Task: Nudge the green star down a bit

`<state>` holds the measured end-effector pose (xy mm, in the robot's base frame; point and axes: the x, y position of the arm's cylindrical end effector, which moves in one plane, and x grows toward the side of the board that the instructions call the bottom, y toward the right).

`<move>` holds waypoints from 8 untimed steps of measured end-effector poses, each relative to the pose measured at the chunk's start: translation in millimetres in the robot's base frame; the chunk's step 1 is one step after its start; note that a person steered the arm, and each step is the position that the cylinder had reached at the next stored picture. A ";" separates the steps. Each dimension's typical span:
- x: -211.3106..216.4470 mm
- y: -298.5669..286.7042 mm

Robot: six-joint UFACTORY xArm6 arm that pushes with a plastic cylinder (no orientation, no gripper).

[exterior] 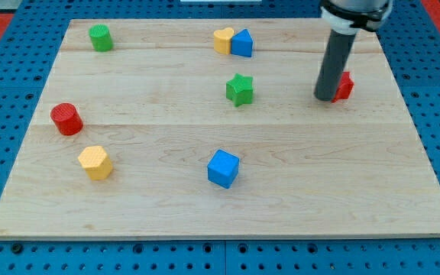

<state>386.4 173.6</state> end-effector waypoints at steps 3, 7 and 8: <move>0.0 -40.7; -81.4 -57.7; -96.3 -104.6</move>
<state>290.1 69.0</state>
